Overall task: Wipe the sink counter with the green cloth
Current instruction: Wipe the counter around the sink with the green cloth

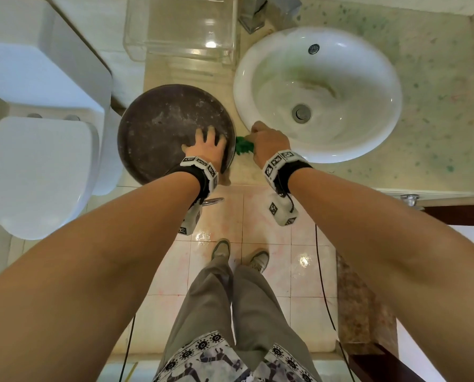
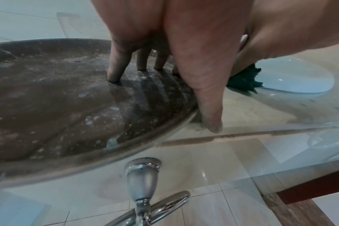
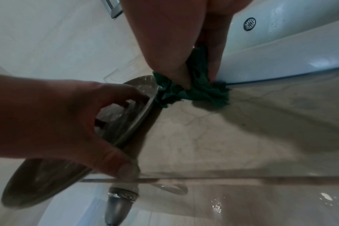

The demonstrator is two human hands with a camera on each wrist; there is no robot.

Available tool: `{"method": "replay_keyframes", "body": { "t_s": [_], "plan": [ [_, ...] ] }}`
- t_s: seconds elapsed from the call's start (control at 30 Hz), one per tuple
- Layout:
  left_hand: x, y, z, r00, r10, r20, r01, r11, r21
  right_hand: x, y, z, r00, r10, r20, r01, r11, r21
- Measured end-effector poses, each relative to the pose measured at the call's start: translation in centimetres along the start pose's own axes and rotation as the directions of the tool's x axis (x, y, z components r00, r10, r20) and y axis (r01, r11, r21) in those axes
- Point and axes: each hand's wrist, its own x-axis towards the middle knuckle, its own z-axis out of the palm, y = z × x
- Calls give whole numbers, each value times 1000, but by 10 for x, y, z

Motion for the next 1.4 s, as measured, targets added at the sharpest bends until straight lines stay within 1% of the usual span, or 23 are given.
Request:
{"method": "replay_keyframes", "body": {
  "t_s": [0.1,0.17,0.2,0.27,0.33,0.43,0.53,0.63,0.73,0.8,0.9,1.03,1.17,1.23,1.3,1.4],
  "plan": [
    [0,1,0,1000,-5,5,5,1000,-2,16,-10,1,998,63,16,-64,995,79],
    [0,2,0,1000,-7,7,7,1000,3,18,-12,3,997,62,42,-66,993,99],
    [1,2,0,1000,-8,5,8,1000,5,13,-12,3,998,43,48,-47,995,92],
    [1,2,0,1000,-11,-3,11,1000,4,1,-7,5,997,-66,47,62,996,68],
    [1,3,-1,1000,-18,-5,19,1000,9,-11,-1,11,982,-185,25,184,981,55],
    [2,8,-3,999,-44,18,44,999,11,-25,6,23,953,-302,18,300,951,68],
    [2,13,-6,997,-63,45,63,998,3,-39,14,30,935,-345,84,342,938,51],
    [3,16,-7,996,-78,48,78,997,-4,-51,25,31,918,-380,115,376,925,52],
    [5,15,-4,996,-77,46,78,997,-11,-62,32,26,923,-349,162,347,937,42],
    [6,15,-3,996,-78,46,79,996,-35,-66,35,26,933,-326,152,326,945,27],
    [8,16,-1,996,-72,51,75,996,-52,-65,30,21,958,-264,115,262,965,30],
    [10,14,1,997,-67,40,68,998,-18,-48,16,13,964,-263,39,265,960,-90],
    [8,15,0,997,-61,51,63,998,-22,-23,1,4,994,-110,8,110,994,18],
    [8,15,-2,997,-58,59,60,998,-22,-14,-2,0,997,-65,-32,68,995,80],
    [7,16,-2,996,-58,69,60,998,-25,-11,-2,0,997,-56,-44,63,986,156],
    [7,16,-4,996,-55,65,56,998,-21,-18,4,2,990,-140,12,137,980,145]
  ]
}}
